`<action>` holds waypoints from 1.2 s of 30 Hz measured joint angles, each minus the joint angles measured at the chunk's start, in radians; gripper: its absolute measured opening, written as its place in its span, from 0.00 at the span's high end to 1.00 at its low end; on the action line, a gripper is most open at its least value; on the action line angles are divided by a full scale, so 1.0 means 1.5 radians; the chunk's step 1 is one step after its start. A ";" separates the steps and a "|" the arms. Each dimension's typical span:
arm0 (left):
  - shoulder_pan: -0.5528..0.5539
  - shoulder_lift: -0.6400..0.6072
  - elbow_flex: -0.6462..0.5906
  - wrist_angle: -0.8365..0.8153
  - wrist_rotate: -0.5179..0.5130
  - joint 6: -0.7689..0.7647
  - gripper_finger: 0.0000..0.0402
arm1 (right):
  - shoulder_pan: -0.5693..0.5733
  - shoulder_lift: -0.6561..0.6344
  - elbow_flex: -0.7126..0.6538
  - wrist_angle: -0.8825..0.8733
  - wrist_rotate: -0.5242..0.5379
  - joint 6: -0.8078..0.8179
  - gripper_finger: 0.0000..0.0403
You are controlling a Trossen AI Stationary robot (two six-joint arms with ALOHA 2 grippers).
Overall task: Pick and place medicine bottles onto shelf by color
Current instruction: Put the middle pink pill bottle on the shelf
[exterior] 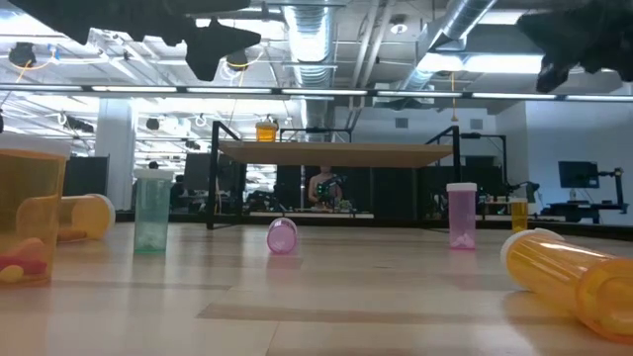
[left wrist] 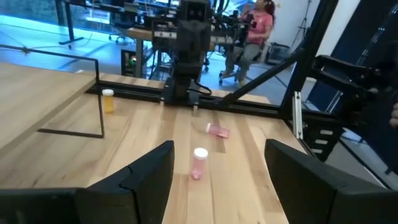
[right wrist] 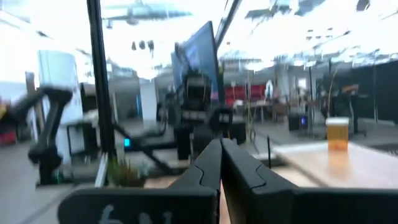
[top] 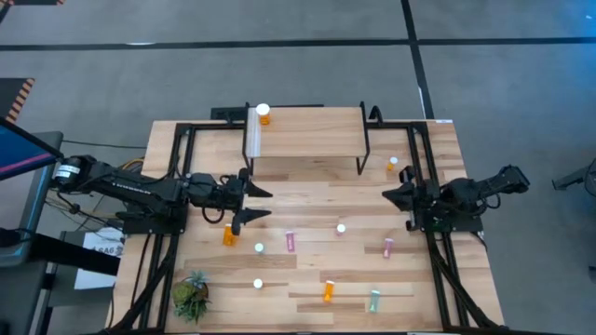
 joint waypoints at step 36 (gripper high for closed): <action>0.000 0.000 0.000 -0.017 -0.036 -0.035 0.41 | 0.006 0.433 0.295 -0.171 0.103 0.083 0.91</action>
